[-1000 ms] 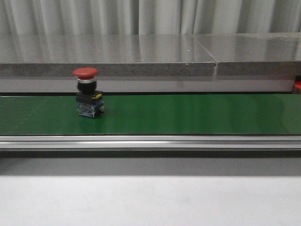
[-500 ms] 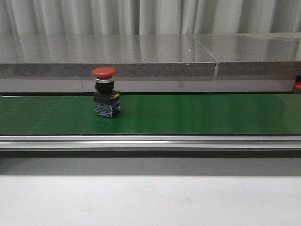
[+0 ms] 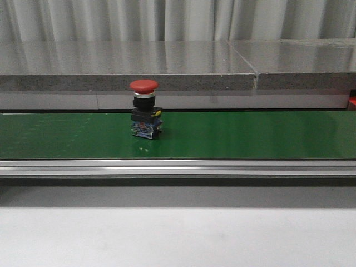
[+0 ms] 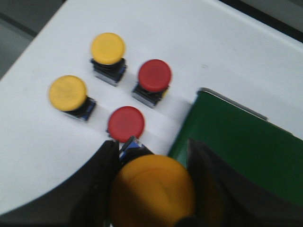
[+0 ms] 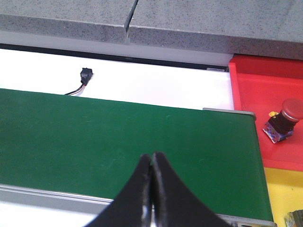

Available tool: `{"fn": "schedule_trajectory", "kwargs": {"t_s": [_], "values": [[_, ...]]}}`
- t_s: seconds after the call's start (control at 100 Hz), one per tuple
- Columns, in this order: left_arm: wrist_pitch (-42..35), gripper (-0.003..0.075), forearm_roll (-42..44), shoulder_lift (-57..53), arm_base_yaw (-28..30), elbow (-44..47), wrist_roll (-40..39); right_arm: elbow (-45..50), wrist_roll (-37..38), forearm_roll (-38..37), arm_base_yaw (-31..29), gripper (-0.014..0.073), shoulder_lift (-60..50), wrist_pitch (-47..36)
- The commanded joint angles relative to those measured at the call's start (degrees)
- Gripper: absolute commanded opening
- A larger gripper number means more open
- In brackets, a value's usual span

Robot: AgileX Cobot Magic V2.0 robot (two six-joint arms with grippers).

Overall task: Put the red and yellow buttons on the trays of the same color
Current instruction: 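Grasp the yellow push-button with the left gripper, then set the yellow button on the belt and open the left gripper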

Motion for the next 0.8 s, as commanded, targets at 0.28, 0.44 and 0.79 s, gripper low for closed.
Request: {"fn": "schedule_trajectory", "kwargs": {"t_s": [0.28,0.44,0.79], "values": [[-4.09,-0.0019,-0.52,2.94,-9.66,-1.54,0.99,-1.55,-0.45,0.03,0.12,-0.0068,-0.06,-4.39],[-4.49,-0.0019,-0.52,6.86,-9.81,-1.54,0.99,-1.55,-0.45,0.03,0.12,-0.0068,-0.06,-4.39],[-4.39,0.0211,-0.52,8.52,-9.81,-1.54,1.12,-1.55,-0.45,0.03,0.12,-0.0068,-0.06,-4.39]]}}
